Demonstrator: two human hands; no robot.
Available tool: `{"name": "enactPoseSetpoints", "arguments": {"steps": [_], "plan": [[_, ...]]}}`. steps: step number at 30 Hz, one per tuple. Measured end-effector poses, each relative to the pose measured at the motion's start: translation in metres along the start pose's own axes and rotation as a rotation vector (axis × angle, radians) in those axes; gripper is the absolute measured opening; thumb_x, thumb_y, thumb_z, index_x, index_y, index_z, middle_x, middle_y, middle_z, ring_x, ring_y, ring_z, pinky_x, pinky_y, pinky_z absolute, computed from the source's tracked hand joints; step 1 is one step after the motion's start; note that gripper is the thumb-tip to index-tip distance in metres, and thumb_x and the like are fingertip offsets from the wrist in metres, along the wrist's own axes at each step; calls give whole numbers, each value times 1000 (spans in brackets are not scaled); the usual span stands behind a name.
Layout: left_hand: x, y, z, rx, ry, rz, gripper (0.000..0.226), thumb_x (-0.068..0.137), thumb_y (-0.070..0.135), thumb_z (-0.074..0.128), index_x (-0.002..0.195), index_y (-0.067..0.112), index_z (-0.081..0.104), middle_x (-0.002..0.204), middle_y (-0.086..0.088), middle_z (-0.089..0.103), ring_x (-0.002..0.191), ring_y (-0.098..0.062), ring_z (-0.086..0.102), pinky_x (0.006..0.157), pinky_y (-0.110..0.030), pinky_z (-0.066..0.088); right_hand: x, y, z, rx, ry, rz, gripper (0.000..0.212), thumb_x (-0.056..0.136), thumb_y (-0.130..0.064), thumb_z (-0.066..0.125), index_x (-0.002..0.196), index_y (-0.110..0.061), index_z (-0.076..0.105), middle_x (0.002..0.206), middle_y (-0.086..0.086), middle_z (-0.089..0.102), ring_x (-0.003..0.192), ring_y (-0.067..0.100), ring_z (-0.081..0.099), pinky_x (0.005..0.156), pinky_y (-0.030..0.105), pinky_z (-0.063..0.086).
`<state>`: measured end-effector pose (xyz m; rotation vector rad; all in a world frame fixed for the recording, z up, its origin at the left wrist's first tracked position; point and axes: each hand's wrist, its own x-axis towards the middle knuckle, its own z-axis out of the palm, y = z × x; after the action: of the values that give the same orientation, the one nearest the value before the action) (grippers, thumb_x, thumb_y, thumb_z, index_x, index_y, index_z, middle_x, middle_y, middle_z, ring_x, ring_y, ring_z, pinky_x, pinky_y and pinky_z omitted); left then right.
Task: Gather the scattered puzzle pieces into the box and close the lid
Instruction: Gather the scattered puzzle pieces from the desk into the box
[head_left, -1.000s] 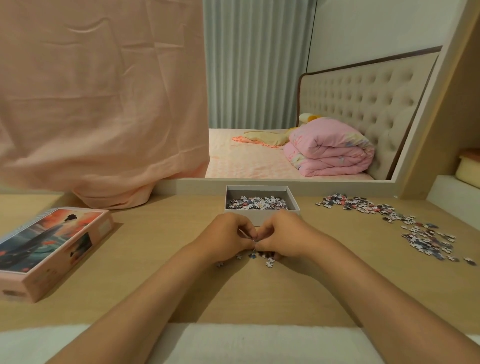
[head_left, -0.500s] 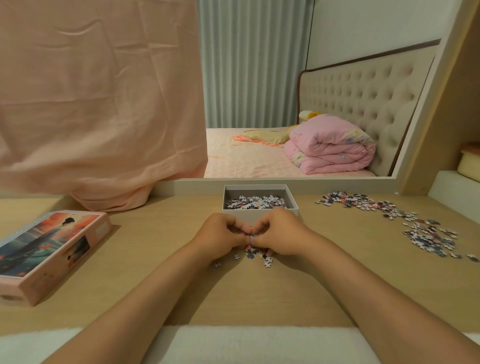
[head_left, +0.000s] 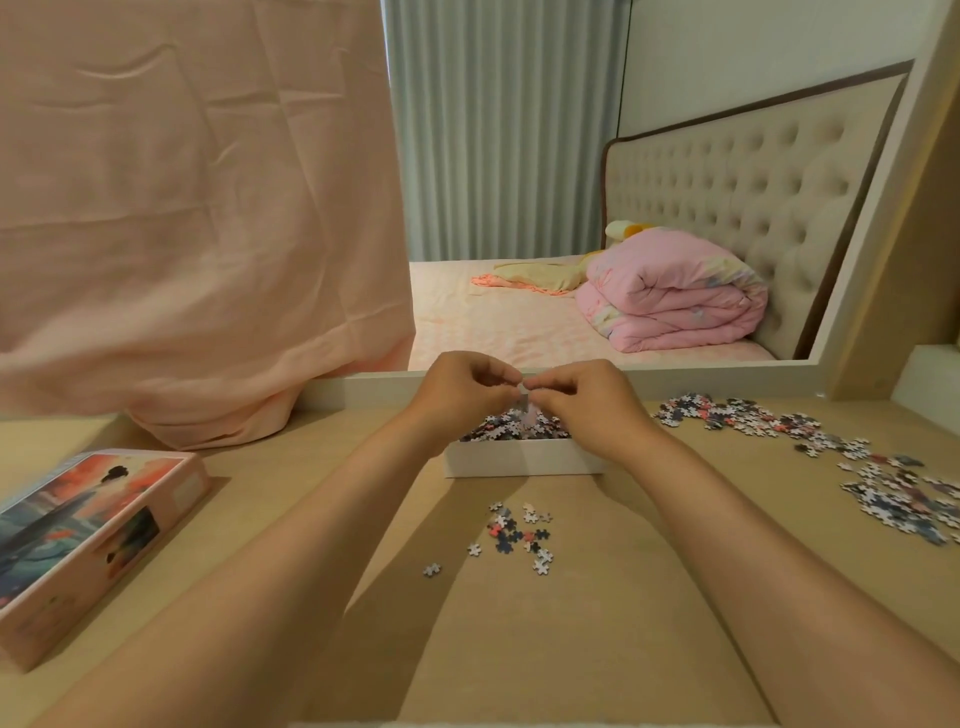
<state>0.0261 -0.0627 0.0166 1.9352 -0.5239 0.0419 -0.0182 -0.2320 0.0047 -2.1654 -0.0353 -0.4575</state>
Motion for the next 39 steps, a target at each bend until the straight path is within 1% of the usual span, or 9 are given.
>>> {"name": "enactPoseSetpoints", "arguments": {"steps": [3, 7, 11, 16, 19, 24, 32, 36, 39], "plan": [[6, -14, 0, 181, -48, 72, 9, 87, 13, 71, 91, 19, 78, 81, 3, 75, 75, -6, 68, 77, -30, 58, 0, 8, -1, -157, -131, -18, 25, 97, -21, 61, 119, -26, 73, 109, -6, 73, 102, 10, 63, 85, 26, 46], [5, -25, -1, 352, -57, 115, 18, 94, 22, 64, 107, 23, 76, 90, 5, 75, 77, -9, 66, 72, -25, 52, 1, 12, -3, -168, -85, -18, 33, 97, -7, 55, 117, -25, 73, 85, -11, 70, 84, 5, 65, 67, 15, 43], [1, -28, -2, 475, -92, 190, 23, 95, 25, 61, 115, 25, 73, 111, 9, 67, 90, -5, 58, 83, -23, 45, -2, 8, -4, -151, -51, -66, 32, 91, -2, 59, 102, -26, 77, 77, -21, 64, 77, 1, 62, 74, 23, 49], [-26, -21, -14, 542, -72, 290, 9, 89, 31, 65, 94, 36, 71, 89, 14, 56, 76, -1, 53, 69, -21, 42, -18, -13, -8, -194, -161, -143, 24, 91, -13, 64, 96, -31, 79, 83, -23, 69, 77, 0, 63, 74, 20, 50], [-52, -12, -30, 563, -273, 212, 2, 84, 34, 67, 85, 34, 69, 80, 15, 62, 71, -1, 55, 65, -23, 42, -32, -21, -8, -288, -339, -113, 20, 91, -20, 67, 102, -33, 78, 88, -23, 71, 76, -6, 63, 71, 12, 46], [-86, -12, -51, 813, -587, -93, 29, 65, 50, 79, 88, 35, 69, 82, 19, 63, 74, 0, 60, 70, -24, 51, -57, -19, 15, -524, -549, -128, 33, 100, -22, 53, 132, -28, 62, 129, -6, 59, 115, 11, 55, 104, 34, 45], [-89, -28, -41, 666, -460, 51, 15, 76, 33, 80, 89, 29, 74, 71, 16, 62, 66, 1, 55, 64, -21, 44, -75, -26, 17, -573, -617, -171, 40, 98, -6, 44, 119, -25, 72, 118, -1, 60, 107, 17, 59, 96, 34, 47], [-84, -33, -29, 619, -430, 105, 21, 79, 35, 77, 98, 35, 71, 85, 14, 68, 76, 0, 59, 72, -22, 49, -73, -24, -2, -542, -586, -90, 34, 96, -29, 61, 130, -31, 63, 125, -9, 60, 102, 7, 58, 91, 23, 46], [-82, -32, -19, 632, -425, 167, 24, 82, 35, 75, 106, 31, 74, 87, 14, 68, 73, 1, 57, 71, -19, 46, -71, -17, -9, -697, -654, 31, 55, 74, -52, 77, 121, -25, 63, 112, -5, 62, 98, 15, 61, 89, 33, 50]]}}
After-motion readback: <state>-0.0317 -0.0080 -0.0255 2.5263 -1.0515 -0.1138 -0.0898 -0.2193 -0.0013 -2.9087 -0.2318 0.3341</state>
